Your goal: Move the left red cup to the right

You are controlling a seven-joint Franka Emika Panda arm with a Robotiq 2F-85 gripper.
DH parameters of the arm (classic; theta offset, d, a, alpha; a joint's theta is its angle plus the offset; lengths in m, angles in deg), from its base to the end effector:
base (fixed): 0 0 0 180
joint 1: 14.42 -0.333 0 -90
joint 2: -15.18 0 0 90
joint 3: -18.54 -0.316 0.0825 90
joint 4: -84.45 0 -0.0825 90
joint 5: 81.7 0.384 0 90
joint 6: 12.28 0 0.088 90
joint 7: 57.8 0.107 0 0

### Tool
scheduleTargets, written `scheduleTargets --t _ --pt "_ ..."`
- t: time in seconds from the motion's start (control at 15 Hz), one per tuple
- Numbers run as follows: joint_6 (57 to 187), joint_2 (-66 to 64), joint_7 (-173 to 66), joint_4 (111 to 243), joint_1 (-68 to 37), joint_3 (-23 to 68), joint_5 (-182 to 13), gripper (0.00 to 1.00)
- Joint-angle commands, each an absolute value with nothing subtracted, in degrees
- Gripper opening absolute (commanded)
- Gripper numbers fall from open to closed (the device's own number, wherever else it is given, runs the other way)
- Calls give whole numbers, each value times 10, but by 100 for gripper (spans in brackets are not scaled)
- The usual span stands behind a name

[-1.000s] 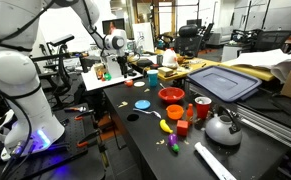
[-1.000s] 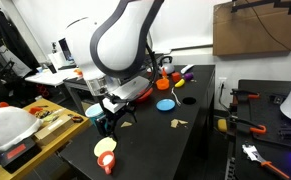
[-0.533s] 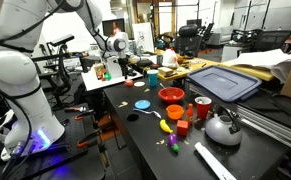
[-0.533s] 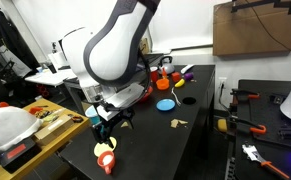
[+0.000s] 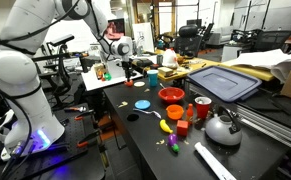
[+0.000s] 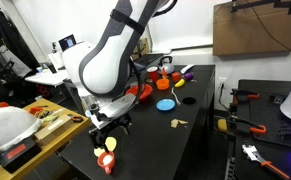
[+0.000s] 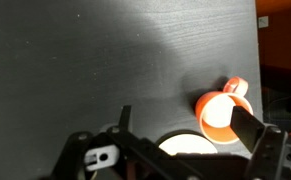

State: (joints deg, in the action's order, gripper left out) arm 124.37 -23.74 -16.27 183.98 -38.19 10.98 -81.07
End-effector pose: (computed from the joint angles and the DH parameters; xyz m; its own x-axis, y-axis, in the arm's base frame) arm 0.5713 0.3394 0.1880 0.9744 -0.2098 -0.0804 -0.2141 -0.9756 -0.0489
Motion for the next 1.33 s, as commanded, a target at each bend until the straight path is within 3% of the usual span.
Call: scheduleTargets --t 0.0,1.27 --pt "1246 -273 -134 1793 -393 122 -792 100" --pt "1266 -291 -125 1789 -399 143 -772 100"
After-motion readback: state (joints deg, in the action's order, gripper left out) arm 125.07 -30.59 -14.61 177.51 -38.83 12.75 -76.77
